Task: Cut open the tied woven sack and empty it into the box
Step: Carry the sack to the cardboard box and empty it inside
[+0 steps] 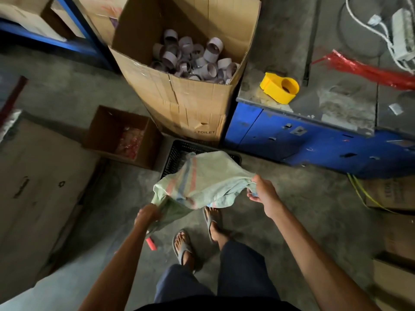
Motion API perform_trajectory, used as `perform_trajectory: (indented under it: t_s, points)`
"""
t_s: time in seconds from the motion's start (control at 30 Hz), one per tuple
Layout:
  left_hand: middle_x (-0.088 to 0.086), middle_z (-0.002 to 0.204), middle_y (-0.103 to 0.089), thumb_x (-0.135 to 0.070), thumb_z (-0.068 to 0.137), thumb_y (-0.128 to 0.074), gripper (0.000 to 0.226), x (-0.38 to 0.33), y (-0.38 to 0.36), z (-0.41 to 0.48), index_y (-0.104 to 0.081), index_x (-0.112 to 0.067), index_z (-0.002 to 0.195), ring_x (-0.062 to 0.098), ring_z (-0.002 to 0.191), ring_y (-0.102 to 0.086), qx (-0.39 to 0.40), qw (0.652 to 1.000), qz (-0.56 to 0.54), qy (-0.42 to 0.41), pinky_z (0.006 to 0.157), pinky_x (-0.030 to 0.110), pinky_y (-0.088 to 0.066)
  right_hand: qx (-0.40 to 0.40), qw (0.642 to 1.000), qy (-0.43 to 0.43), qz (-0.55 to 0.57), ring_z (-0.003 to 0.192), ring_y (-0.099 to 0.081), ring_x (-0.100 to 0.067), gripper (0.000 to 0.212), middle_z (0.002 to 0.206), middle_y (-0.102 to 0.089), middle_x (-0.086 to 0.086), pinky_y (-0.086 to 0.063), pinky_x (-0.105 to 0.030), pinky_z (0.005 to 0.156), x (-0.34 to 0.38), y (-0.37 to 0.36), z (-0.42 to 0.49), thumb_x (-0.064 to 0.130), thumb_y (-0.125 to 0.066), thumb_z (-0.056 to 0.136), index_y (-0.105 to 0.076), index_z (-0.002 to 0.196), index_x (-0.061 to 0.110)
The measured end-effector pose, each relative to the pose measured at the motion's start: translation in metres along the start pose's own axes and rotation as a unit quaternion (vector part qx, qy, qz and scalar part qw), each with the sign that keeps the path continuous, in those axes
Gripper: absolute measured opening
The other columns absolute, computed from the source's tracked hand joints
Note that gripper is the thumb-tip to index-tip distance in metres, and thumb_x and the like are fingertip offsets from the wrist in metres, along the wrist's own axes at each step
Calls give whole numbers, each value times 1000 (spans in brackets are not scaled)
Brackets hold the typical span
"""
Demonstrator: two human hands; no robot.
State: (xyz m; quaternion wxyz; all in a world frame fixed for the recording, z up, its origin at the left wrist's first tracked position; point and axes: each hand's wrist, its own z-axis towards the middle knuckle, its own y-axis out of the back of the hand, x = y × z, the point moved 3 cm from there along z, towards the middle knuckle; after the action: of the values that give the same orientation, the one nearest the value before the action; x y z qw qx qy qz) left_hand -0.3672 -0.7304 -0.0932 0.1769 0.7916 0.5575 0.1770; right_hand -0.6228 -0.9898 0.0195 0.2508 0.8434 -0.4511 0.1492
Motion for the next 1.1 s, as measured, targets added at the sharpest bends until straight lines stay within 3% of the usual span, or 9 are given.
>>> perform_trajectory:
  t_s: [0.1, 0.2, 0.37, 0.5, 0.7, 0.8, 0.9, 1.0, 1.1]
  points:
    - [16, 143, -57, -43, 99, -47, 54, -14, 30, -23, -55, -7, 138, 31, 131, -55, -31, 998, -27, -42, 104, 36, -44, 1, 1000, 18, -18, 60, -57, -17, 24, 78, -61, -6, -52, -28, 62, 13, -4, -13, 23, -45, 99, -63, 96, 7]
    - [22, 138, -59, -31, 102, -45, 46, -41, 75, -60, -58, -1, 133, 36, 128, -57, -83, 985, -104, -107, 103, 38, -44, -20, 994, 107, 33, 55, -59, -14, 29, 82, -63, -12, -53, -27, 62, 47, 1, -36, 16, -44, 99, -64, 80, 9]
    - [19, 114, -70, -36, 95, -62, 44, -49, 142, -111, -71, 2, 115, 31, 109, -65, -128, 939, -275, -164, 88, 37, -49, -18, 975, 207, 82, 47, -59, -4, 36, 70, -64, -9, -52, -17, 49, 84, 13, -72, 13, -42, 99, -65, 72, 5]
    - [16, 111, -65, -27, 97, -61, 43, -52, 178, -140, -65, 7, 123, 25, 101, -61, -134, 932, -292, -171, 80, 34, -44, -32, 975, 213, 49, 58, -58, -13, 35, 85, -60, -16, -52, -22, 55, 120, 3, -91, 21, -42, 101, -58, 74, 7]
    - [16, 112, -71, -44, 86, -70, 43, -36, 192, -163, -73, -4, 102, 27, 98, -66, -131, 910, -336, -205, 90, 37, -53, -52, 952, 288, 83, 56, -54, -12, 39, 70, -58, -12, -48, -24, 56, 125, -1, -124, 13, -40, 101, -61, 75, -7]
    - [14, 109, -70, -34, 94, -65, 40, -50, 198, -181, -69, 1, 112, 29, 101, -65, -119, 906, -334, -232, 76, 31, -46, -50, 950, 290, 108, 62, -57, -13, 40, 71, -60, -7, -51, -20, 56, 135, -8, -134, 13, -41, 102, -58, 67, 3]
    - [3, 78, -70, -32, 92, -68, 29, -47, 201, -193, -71, -6, 82, 23, 81, -67, -114, 887, -359, -267, 60, 24, -49, -96, 928, 322, 159, 69, -57, -19, 37, 76, -60, -13, -49, -28, 60, 137, 11, -140, 15, -44, 98, -59, 80, -14]
    - [14, 87, -71, -28, 91, -70, 29, -46, 207, -190, -70, -1, 79, 27, 81, -69, -103, 856, -431, -267, 68, 29, -51, -69, 944, 300, 120, 63, -59, -13, 37, 70, -62, -8, -50, -36, 70, 133, -1, -146, 17, -43, 98, -61, 69, 2]
    - [13, 91, -74, -32, 88, -72, 29, -47, 211, -200, -72, -4, 79, 28, 85, -70, -97, 861, -410, -285, 75, 38, -55, -75, 930, 348, 91, 43, -44, 0, 37, 60, -47, -4, -40, -28, 57, 140, -13, -176, 18, -46, 96, -47, 60, 7]
